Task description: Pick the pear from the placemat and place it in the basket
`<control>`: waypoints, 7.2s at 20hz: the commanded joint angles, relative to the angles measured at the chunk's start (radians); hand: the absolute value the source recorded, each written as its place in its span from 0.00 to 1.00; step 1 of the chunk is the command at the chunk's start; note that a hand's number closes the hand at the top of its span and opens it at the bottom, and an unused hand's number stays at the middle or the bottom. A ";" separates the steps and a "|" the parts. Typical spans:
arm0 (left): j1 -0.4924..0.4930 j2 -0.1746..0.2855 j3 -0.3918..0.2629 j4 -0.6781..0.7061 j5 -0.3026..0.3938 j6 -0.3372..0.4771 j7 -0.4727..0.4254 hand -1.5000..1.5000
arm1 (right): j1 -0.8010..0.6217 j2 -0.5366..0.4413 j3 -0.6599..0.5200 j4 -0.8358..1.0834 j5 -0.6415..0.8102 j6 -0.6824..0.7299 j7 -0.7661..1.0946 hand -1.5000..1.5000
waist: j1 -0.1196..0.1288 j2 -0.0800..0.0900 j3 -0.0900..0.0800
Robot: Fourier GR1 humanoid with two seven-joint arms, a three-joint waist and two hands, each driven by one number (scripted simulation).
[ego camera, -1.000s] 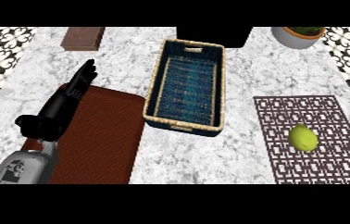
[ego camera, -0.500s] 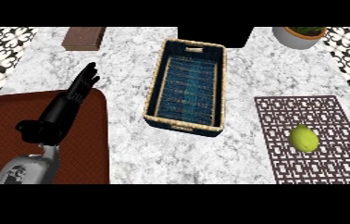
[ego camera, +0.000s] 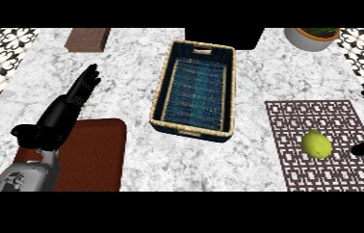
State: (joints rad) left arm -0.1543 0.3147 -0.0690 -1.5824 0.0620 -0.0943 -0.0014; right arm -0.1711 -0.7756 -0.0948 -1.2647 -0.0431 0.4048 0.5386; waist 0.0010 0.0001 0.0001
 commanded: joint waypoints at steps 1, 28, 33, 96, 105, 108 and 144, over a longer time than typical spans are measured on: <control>0.007 -0.046 -0.009 0.074 -0.064 0.016 -0.066 0.50 | 0.075 0.041 -0.011 -0.005 0.079 -0.022 -0.075 0.00 | -0.005 0.000 0.000; -0.012 -0.121 0.079 -0.015 -0.105 -0.077 0.038 0.50 | 0.047 0.250 -0.035 -0.017 0.319 0.034 -0.083 0.00 | -0.001 -0.001 0.000; 0.030 -0.103 0.115 -0.079 -0.088 -0.116 0.054 0.50 | 0.030 0.295 -0.048 -0.062 0.339 0.026 -0.027 0.00 | -0.002 -0.002 0.000; -0.069 -0.133 0.145 0.044 -0.134 -0.144 0.041 0.50 | -0.463 0.775 1.169 -0.691 1.012 -0.855 0.780 1.00 | 0.016 -0.023 -0.004; -0.039 -0.166 0.097 0.027 -0.162 -0.135 0.028 0.50 | -0.625 0.775 1.044 -0.594 1.064 -0.735 0.898 1.00 | 0.021 -0.019 -0.005; -0.039 -0.157 0.108 0.029 -0.161 -0.135 0.027 0.50 | -0.716 0.775 0.967 -0.566 1.046 -0.718 0.922 1.00 | 0.033 -0.017 -0.006; 0.003 -0.147 0.138 -0.070 -0.136 -0.140 0.081 0.50 | -0.735 0.775 0.481 -0.077 1.147 -0.918 0.546 1.00 | 0.007 -0.002 0.000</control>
State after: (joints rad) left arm -0.1859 0.1656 0.0704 -1.5887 -0.0801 -0.2323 0.0410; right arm -0.9947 -0.0042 0.3561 -1.3323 1.0518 -0.4370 1.0431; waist 0.0073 -0.0003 -0.0002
